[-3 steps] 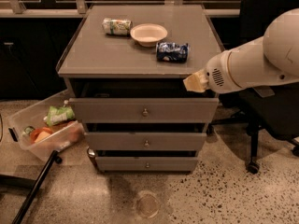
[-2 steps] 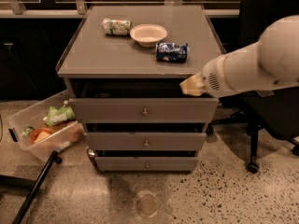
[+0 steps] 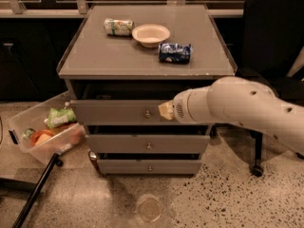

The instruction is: Open top drawer

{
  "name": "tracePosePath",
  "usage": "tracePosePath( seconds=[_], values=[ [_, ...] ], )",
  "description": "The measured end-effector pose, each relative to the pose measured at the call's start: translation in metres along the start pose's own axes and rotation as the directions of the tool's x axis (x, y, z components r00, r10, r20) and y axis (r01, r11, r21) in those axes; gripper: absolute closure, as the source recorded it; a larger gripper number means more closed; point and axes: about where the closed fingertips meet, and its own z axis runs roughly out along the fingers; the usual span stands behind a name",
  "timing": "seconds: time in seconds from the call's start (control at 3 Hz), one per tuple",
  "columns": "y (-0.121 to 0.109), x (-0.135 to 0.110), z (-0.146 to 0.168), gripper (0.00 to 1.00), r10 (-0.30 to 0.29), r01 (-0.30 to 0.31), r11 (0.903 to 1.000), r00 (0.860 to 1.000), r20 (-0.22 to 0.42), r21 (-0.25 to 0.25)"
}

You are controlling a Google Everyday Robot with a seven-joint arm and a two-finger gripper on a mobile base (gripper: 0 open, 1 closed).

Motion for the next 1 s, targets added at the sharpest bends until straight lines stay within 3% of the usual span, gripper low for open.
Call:
tracePosePath(
  seconds=[0.33,0.67,1.0],
  values=[
    [-0.002,0.009,0.039,1.00,0.012,-0.014,0.9986,0.999,0.033,0.050],
    [-0.023,-0.017,0.063,1.00,0.018,-0.031,0.9944,0.991,0.131,0.101],
    [-0.026,-0.035,0.066,1.00,0.056,-0.075,0.9920,0.982,0.181,0.102]
  ],
)
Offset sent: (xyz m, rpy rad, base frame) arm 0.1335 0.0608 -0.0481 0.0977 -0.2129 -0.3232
